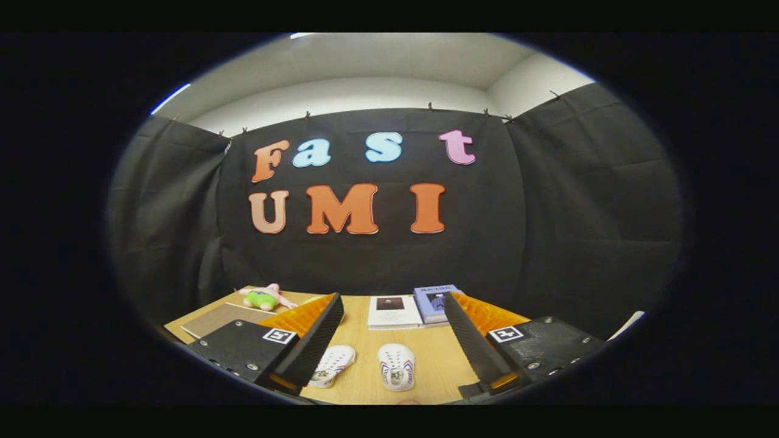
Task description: Open the storage box then place both shoes into the box .Put the left shoe in first, then the right shoe, with the right side of both shoes facing outward in a uniform manner.
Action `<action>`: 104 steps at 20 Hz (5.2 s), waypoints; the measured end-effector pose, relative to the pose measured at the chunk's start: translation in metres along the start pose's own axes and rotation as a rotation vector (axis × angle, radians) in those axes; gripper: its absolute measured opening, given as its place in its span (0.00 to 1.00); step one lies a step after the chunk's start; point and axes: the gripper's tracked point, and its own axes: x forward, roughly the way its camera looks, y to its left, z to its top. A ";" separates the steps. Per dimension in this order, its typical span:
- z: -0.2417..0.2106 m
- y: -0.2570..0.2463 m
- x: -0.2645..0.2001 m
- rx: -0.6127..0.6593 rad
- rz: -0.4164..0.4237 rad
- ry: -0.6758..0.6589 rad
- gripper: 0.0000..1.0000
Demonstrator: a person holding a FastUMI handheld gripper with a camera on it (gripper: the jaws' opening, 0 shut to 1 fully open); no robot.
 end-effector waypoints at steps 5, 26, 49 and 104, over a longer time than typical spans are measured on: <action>-0.032 0.027 0.012 0.094 0.096 0.052 0.99; -0.191 0.190 0.060 0.749 0.635 0.410 0.98; -0.216 0.288 0.057 1.184 0.941 0.571 0.98; -0.073 0.457 0.040 0.169 0.638 0.049 0.98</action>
